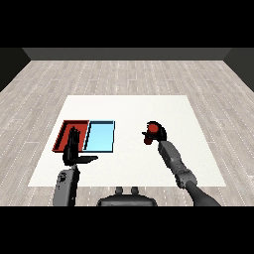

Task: Pick the red can and put it in the red box

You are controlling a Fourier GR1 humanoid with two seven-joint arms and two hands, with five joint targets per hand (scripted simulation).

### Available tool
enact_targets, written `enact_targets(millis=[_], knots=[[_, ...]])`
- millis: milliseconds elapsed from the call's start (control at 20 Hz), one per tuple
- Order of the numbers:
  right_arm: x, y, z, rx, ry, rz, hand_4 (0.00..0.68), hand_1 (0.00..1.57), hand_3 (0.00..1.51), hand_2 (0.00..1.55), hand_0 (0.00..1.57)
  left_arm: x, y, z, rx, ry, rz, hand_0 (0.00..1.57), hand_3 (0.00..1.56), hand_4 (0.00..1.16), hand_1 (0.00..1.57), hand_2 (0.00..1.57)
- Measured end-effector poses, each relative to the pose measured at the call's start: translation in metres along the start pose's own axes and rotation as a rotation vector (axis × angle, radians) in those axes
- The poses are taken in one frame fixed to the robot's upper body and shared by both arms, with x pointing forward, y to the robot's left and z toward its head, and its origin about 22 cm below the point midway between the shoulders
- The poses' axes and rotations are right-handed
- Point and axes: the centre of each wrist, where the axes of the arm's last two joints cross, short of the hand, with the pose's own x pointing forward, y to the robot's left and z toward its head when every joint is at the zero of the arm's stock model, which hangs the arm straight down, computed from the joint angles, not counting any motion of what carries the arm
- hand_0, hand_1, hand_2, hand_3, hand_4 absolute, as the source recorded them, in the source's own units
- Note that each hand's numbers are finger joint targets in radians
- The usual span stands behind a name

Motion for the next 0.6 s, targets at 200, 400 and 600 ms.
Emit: enact_targets(millis=[200,400,600], knots=[[0.004,-0.002,-0.002,-0.003,-0.018,0.049,0.656,1.46,1.43,1.45,1.46,-0.002,0.000,0.001,-0.006,0.000,-0.015,0.00,0.00,0.00,0.00,0.00],[0.007,0.003,-0.005,0.007,-0.037,0.093,0.651,1.47,1.42,1.46,1.47,-0.001,-0.002,0.004,-0.011,-0.002,-0.020,0.00,0.00,0.00,0.00,0.00],[0.012,0.008,-0.007,0.013,-0.068,0.101,0.659,1.46,1.41,1.45,1.46,-0.006,-0.007,0.000,-0.026,0.006,-0.014,0.00,0.00,0.00,0.00,0.00]])
